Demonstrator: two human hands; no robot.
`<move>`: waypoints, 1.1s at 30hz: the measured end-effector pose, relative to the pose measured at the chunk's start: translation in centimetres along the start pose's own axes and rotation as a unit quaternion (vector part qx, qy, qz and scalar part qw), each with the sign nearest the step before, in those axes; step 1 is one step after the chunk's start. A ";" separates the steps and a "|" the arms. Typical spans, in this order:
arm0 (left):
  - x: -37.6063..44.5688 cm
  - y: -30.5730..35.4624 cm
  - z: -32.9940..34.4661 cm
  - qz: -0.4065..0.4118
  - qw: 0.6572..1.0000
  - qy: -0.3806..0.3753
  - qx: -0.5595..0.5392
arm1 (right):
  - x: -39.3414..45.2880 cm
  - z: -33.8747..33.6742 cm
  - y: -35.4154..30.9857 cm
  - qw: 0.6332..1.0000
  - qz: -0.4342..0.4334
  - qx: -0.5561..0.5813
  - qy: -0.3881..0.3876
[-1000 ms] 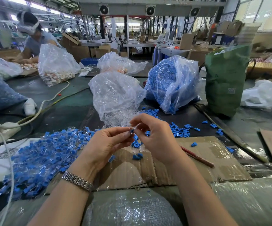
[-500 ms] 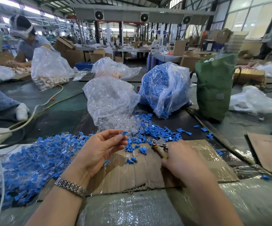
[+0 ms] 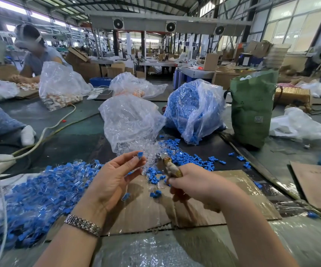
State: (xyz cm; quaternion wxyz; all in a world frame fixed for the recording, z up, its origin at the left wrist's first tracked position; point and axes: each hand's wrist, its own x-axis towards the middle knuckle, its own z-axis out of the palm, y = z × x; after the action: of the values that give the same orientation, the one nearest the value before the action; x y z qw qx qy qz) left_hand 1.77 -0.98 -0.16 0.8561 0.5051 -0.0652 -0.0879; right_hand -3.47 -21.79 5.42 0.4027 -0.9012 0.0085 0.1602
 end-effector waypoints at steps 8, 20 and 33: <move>0.1 -0.2 0.1 0.015 1.000 -0.009 -0.002 | -1.1 0.9 -2.7 0.995 -0.042 0.051 -0.078; 0.3 -0.6 -0.2 0.038 0.998 -0.027 0.048 | -0.9 1.5 -2.2 0.994 -0.060 0.068 -0.061; -0.4 -0.3 0.5 0.127 0.964 0.051 0.229 | 0.4 1.1 -0.7 0.999 -0.042 0.029 0.007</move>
State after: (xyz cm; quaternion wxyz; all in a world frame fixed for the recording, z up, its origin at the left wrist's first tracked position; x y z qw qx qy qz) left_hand 1.21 -1.43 -0.23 0.7239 0.6790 -0.1035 0.0652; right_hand -3.30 -20.46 5.12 0.4348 -0.8899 -0.0221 0.1359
